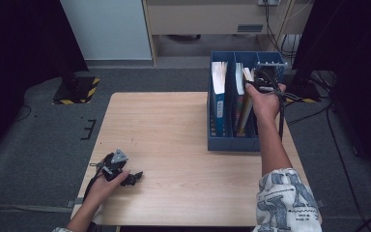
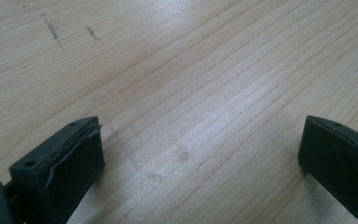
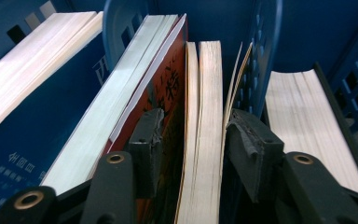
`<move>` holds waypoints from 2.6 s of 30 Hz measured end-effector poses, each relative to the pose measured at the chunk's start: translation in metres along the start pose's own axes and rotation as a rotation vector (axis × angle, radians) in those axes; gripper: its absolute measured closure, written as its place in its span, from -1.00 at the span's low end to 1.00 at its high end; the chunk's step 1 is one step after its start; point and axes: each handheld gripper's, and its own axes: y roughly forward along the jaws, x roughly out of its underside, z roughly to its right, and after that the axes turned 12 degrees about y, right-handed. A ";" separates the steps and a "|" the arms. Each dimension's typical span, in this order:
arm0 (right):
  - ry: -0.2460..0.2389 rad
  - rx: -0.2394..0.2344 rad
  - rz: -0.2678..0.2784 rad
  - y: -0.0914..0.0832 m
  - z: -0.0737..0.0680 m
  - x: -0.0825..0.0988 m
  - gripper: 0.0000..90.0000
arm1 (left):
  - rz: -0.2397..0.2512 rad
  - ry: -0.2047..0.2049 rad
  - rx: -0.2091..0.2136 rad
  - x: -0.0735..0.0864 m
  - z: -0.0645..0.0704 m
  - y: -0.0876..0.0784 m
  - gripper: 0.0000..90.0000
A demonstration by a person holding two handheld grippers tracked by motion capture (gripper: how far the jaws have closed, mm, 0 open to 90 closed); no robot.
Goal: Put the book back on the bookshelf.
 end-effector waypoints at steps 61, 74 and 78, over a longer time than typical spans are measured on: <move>0.021 -0.088 0.063 -0.049 0.013 0.001 -0.42 | 0.002 -0.002 -0.003 0.000 0.000 0.000 -1.00; -0.025 -0.097 0.071 -0.072 0.014 0.007 -0.64 | 0.002 -0.002 -0.003 0.000 0.000 0.000 -1.00; -0.025 -0.096 0.070 -0.079 0.016 0.010 -0.66 | 0.002 -0.002 -0.003 0.000 0.000 0.000 -1.00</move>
